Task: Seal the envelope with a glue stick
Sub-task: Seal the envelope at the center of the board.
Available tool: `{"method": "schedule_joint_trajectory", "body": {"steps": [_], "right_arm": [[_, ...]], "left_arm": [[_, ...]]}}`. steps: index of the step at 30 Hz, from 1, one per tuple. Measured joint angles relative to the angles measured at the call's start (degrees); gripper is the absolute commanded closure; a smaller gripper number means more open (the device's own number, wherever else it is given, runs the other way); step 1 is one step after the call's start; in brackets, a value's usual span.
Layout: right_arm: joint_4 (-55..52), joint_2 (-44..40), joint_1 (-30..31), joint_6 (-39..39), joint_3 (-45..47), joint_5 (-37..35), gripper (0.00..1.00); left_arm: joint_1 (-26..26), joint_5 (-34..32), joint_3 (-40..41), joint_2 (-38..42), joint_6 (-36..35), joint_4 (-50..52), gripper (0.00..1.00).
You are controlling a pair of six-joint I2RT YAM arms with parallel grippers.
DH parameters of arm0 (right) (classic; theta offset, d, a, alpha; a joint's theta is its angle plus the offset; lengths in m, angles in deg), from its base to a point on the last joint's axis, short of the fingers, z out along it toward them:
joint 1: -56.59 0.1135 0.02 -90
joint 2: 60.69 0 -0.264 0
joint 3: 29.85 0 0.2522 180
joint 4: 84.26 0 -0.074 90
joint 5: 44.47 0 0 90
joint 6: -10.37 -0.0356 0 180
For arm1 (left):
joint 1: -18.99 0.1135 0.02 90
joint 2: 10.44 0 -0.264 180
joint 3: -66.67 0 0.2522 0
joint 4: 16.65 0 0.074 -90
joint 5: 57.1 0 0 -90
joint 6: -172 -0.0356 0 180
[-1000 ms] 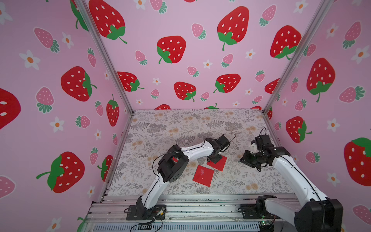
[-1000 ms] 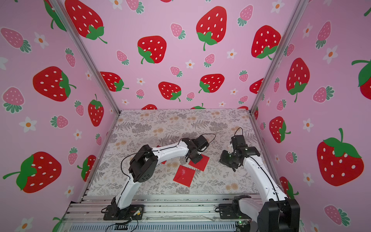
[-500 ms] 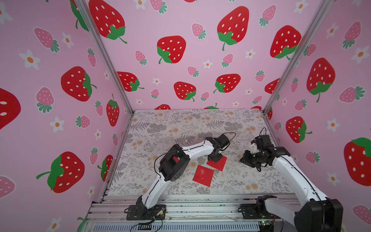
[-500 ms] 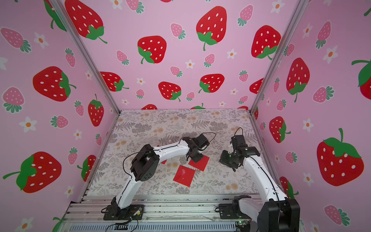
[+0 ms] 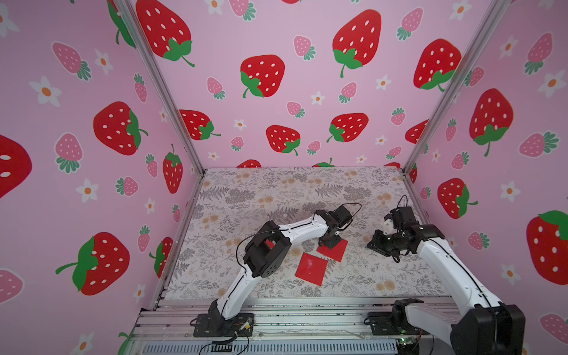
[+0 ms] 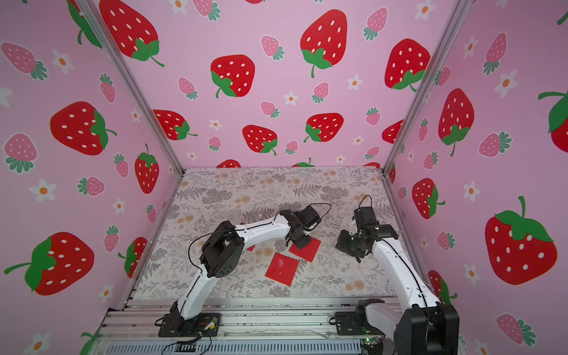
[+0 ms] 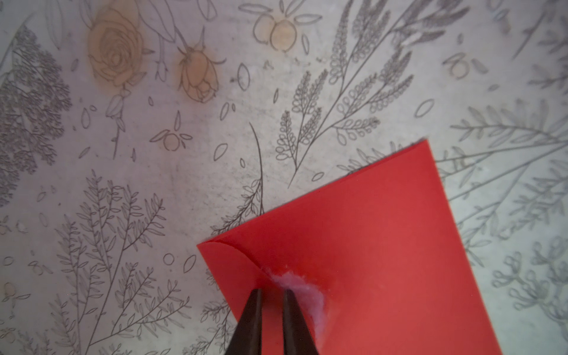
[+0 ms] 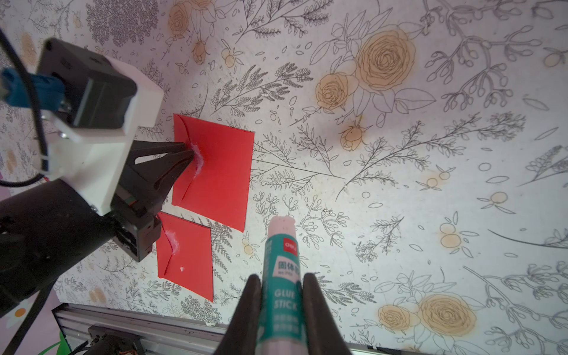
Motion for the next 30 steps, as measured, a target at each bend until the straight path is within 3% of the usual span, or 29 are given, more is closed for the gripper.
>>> {"method": "schedule_joint_trajectory", "body": {"steps": [15, 30], "right_arm": [[0.0, 0.0, 0.0, 0.0, 0.0, 0.0, 1.00], [0.0, 0.0, 0.0, 0.0, 0.0, 0.0, 1.00]], "left_arm": [[1.1, 0.0, -5.2, 0.1, 0.0, 1.2, 0.85], [1.0, 0.4, -4.5, -2.8, 0.3, 1.5, 0.87]]}}
